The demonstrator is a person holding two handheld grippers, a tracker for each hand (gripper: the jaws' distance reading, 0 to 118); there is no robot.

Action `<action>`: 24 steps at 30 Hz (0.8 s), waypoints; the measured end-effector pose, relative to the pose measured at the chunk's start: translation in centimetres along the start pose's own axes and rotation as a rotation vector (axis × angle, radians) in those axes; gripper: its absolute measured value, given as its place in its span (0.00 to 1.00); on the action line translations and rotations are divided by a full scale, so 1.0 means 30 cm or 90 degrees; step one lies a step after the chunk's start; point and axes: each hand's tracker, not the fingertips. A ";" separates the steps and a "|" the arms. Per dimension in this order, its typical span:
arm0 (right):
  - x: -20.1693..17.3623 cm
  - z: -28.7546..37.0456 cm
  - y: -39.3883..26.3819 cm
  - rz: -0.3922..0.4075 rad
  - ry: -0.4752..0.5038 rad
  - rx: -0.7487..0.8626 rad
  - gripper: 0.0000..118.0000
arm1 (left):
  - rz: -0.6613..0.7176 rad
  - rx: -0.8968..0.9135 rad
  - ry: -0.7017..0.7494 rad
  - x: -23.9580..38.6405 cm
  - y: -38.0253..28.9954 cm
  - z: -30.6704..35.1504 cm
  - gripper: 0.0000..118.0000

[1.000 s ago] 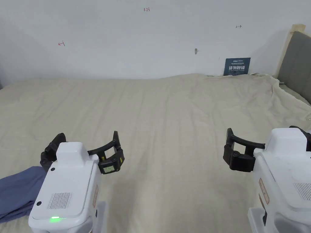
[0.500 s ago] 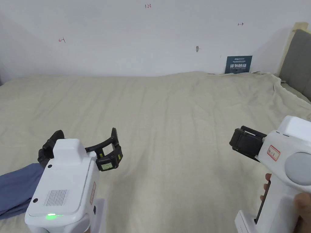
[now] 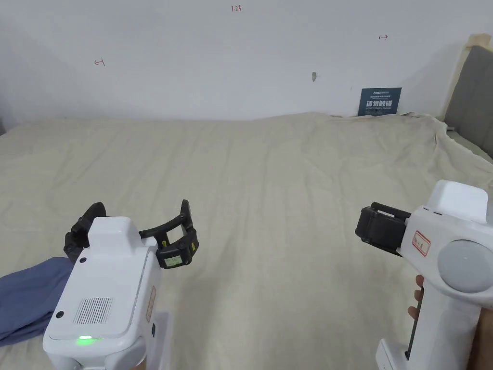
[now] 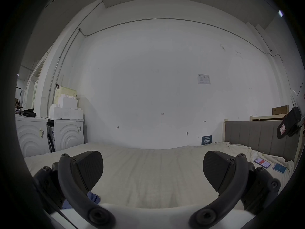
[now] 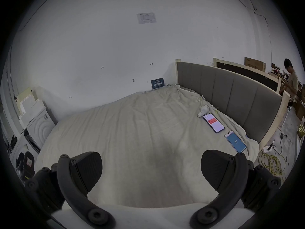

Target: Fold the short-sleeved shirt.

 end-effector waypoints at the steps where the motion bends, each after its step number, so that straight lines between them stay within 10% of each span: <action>1: -0.001 -0.001 -0.001 0.004 0.003 -0.003 0.99 | 0.000 0.001 0.000 0.000 0.000 0.001 1.00; 12: 0.032 0.029 -0.050 0.018 0.126 0.164 0.99 | 0.003 -0.001 0.003 -0.002 -0.001 0.003 1.00; 24: 0.024 0.060 -0.104 0.056 0.076 0.326 1.00 | 0.001 0.004 -0.002 0.004 0.002 0.012 1.00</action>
